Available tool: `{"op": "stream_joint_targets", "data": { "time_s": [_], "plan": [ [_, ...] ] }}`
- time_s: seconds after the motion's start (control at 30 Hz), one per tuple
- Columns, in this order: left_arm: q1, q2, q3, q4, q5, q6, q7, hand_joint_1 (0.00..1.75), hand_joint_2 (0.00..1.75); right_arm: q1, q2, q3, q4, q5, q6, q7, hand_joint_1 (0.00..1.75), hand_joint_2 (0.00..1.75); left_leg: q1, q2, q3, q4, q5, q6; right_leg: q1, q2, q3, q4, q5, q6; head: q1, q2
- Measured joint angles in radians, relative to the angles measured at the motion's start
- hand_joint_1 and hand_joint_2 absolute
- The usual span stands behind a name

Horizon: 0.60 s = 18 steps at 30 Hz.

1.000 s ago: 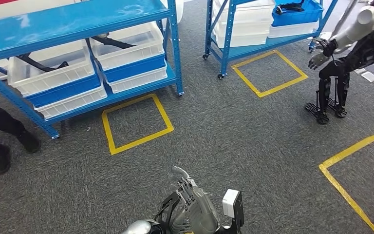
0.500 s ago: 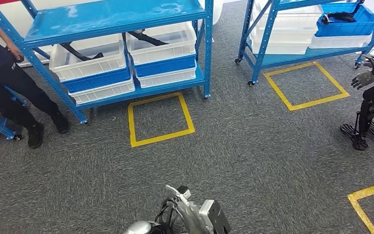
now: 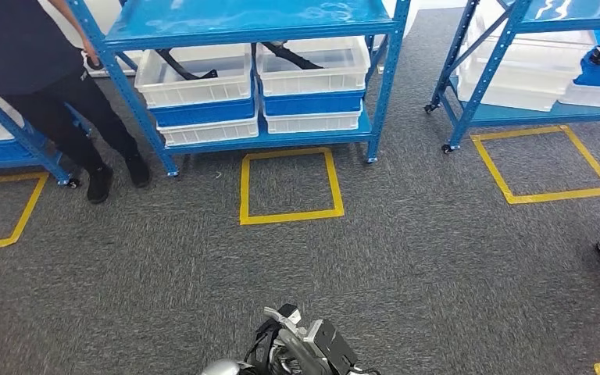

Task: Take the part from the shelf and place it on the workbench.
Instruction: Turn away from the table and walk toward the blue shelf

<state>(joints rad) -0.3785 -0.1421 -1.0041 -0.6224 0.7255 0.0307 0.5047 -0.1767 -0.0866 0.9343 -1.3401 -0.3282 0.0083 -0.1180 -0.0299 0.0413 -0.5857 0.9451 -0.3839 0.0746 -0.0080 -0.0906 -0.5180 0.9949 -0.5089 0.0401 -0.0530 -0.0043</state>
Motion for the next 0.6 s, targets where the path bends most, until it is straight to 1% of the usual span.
{"op": "stream_joint_targets", "data": {
  "time_s": [0.03,0.07,0.1,0.13,0.17,0.2,0.23,0.27,0.3,0.33,0.37,0.4,0.43,0.47,0.5,0.53,0.57,0.6],
  "plan": [
    [0.001,0.000,-0.001,0.008,-0.001,-0.001,0.006,0.00,0.00,-0.004,0.000,0.009,0.045,-0.018,0.039,-0.011,0.00,0.00,0.006,-0.011,0.010,-0.009,0.005,0.000,-0.001,0.028,-0.014,0.034,-0.019,0.005,0.001,0.000],
    [0.004,0.000,-0.001,0.017,-0.001,-0.002,0.013,0.00,0.00,-0.006,-0.001,0.017,0.096,-0.035,0.085,-0.027,0.00,0.00,0.010,-0.020,0.015,-0.013,0.007,0.000,-0.003,0.060,-0.044,0.091,-0.044,0.009,0.002,0.000],
    [0.009,0.000,-0.002,0.028,-0.001,-0.002,0.021,0.00,0.00,-0.008,0.000,0.028,0.151,-0.050,0.134,-0.044,0.00,0.00,0.011,-0.028,0.016,-0.014,0.006,0.002,-0.004,0.080,-0.086,0.160,-0.072,0.013,0.003,0.000],
    [0.016,0.000,-0.002,0.040,-0.001,-0.002,0.028,0.00,0.00,-0.010,0.000,0.039,0.206,-0.061,0.181,-0.059,0.00,0.00,0.011,-0.037,0.016,-0.014,0.005,0.003,-0.005,0.088,-0.129,0.223,-0.090,0.016,0.004,0.000],
    [0.024,0.000,-0.002,0.053,-0.001,-0.002,0.034,0.00,0.00,-0.013,0.000,0.050,0.258,-0.071,0.223,-0.064,0.00,0.00,0.011,-0.044,0.017,-0.014,0.003,0.004,-0.006,0.090,-0.161,0.259,-0.090,0.019,0.004,0.000],
    [0.032,0.000,-0.004,0.064,-0.002,-0.004,0.039,0.00,0.00,-0.019,0.000,0.059,0.307,-0.079,0.254,-0.059,0.00,0.00,0.012,-0.050,0.019,-0.013,0.001,0.003,-0.007,0.091,-0.173,0.253,-0.069,0.021,0.004,0.000],
    [0.040,-0.001,-0.007,0.073,-0.002,-0.005,0.044,0.00,0.00,-0.029,0.001,0.065,0.353,-0.085,0.275,-0.043,0.00,0.00,0.013,-0.056,0.023,-0.013,-0.003,0.001,-0.008,0.091,-0.163,0.207,-0.030,0.024,0.005,0.000],
    [0.049,-0.002,-0.011,0.082,-0.003,-0.006,0.049,0.00,0.00,-0.040,0.003,0.069,0.396,-0.091,0.288,-0.022,0.00,0.00,0.014,-0.059,0.027,-0.011,-0.008,-0.004,-0.010,0.093,-0.137,0.133,0.017,0.026,0.005,0.000],
    [0.056,-0.003,-0.016,0.091,-0.004,-0.009,0.051,0.00,0.00,-0.046,0.007,0.076,0.438,-0.094,0.293,0.011,0.00,0.00,0.013,-0.063,0.032,-0.006,-0.015,-0.010,-0.011,0.097,-0.110,0.063,0.055,0.027,0.005,0.000],
    [0.057,-0.005,-0.019,0.097,-0.002,-0.011,0.049,0.00,0.00,-0.045,0.010,0.086,0.484,-0.095,0.295,0.056,0.00,0.00,0.012,-0.068,0.034,-0.003,-0.021,-0.015,-0.013,0.098,-0.090,0.013,0.079,0.023,0.004,0.000],
    [0.047,-0.007,-0.020,0.102,-0.001,-0.016,0.042,0.00,0.00,-0.037,0.011,0.100,0.529,-0.094,0.295,0.103,0.00,0.00,0.009,-0.075,0.035,0.001,-0.025,-0.019,-0.013,0.096,-0.078,-0.013,0.088,0.018,0.003,0.001],
    [0.028,-0.012,-0.022,0.102,0.000,-0.023,0.033,0.00,0.00,-0.026,0.010,0.116,0.574,-0.091,0.294,0.147,0.00,0.00,0.008,-0.084,0.035,0.002,-0.027,-0.022,-0.011,0.089,-0.076,-0.016,0.086,0.009,0.001,0.001],
    [0.002,-0.019,-0.024,0.100,0.001,-0.029,0.026,0.00,0.00,-0.014,0.006,0.128,0.617,-0.091,0.290,0.170,0.00,0.00,0.009,-0.094,0.032,0.002,-0.029,-0.025,-0.011,0.076,-0.074,-0.016,0.084,0.000,0.000,0.001],
    [-0.020,-0.027,-0.026,0.097,0.001,-0.035,0.020,0.00,0.00,-0.007,0.006,0.135,0.646,-0.091,0.288,0.178,0.00,0.00,0.010,-0.098,0.031,0.005,-0.032,-0.029,-0.011,0.068,-0.071,-0.017,0.082,-0.006,0.002,0.001],
    [-0.034,-0.033,-0.029,0.095,0.001,-0.038,0.020,0.00,0.00,-0.003,0.006,0.140,0.673,-0.091,0.286,0.175,0.00,0.00,0.012,-0.094,0.026,0.019,-0.043,-0.035,-0.012,0.065,-0.067,-0.020,0.082,-0.013,0.004,0.001],
    [-0.043,-0.038,-0.033,0.093,0.001,-0.039,0.020,0.00,0.00,-0.002,0.008,0.145,0.698,-0.092,0.285,0.171,0.00,0.00,0.014,-0.084,0.013,0.053,-0.063,-0.042,-0.014,0.070,-0.064,-0.023,0.083,-0.019,0.003,0.002],
    [-0.046,-0.040,-0.038,0.091,0.001,-0.039,0.022,0.00,0.00,-0.001,0.012,0.153,0.725,-0.093,0.287,0.177,0.00,0.00,0.018,-0.072,-0.011,0.109,-0.091,-0.048,-0.015,0.079,-0.059,-0.025,0.083,-0.022,0.002,0.002],
    [-0.049,-0.042,-0.044,0.091,0.001,-0.039,0.023,0.00,0.00,0.001,0.011,0.162,0.755,-0.092,0.289,0.183,0.00,0.00,0.022,-0.063,-0.045,0.182,-0.122,-0.055,-0.015,0.086,-0.055,-0.027,0.082,-0.024,-0.001,0.002]
  ]
}}
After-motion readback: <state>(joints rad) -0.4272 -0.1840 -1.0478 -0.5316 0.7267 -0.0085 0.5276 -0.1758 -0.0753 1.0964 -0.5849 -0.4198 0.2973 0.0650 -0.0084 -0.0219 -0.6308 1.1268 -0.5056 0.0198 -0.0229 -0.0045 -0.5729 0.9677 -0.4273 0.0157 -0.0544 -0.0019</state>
